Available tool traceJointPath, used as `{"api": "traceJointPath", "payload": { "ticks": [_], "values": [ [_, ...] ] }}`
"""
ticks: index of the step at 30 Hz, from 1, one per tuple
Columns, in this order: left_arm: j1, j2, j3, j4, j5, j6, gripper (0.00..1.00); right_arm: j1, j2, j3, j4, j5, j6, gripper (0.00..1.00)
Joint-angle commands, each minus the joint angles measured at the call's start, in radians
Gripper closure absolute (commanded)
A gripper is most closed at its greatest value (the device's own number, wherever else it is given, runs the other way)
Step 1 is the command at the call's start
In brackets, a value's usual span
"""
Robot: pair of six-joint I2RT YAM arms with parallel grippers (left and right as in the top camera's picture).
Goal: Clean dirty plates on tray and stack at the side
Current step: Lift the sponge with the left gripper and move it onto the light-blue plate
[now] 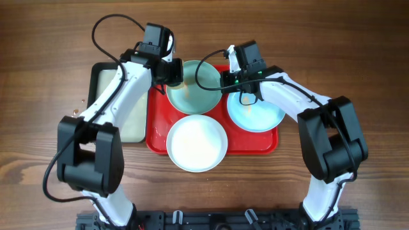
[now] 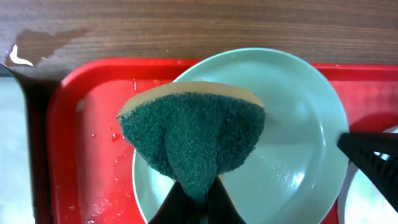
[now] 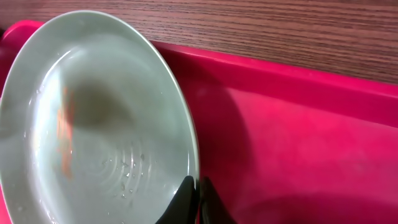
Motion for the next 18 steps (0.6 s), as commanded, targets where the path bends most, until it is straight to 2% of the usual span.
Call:
{"api": "traceJointPath", "payload": {
  "ticks": [1, 11, 15, 18],
  "values": [
    [-0.025, 0.028, 0.008, 0.007, 0.008, -0.052, 0.96, 0.004, 0.018, -0.002, 0.005, -0.023, 0.004, 0.96],
    [-0.07, 0.092, 0.007, 0.007, -0.074, -0.134, 0.96, 0.012, 0.018, -0.002, 0.005, -0.023, 0.004, 0.96],
    [-0.07, 0.117, 0.006, 0.007, -0.159, -0.205, 0.96, 0.013, 0.018, -0.002, 0.003, -0.023, 0.004, 0.96],
    [-0.071, 0.125, 0.006, 0.008, -0.166, -0.208, 0.96, 0.013, 0.018, -0.003, 0.004, -0.023, 0.003, 0.96]
  ]
}}
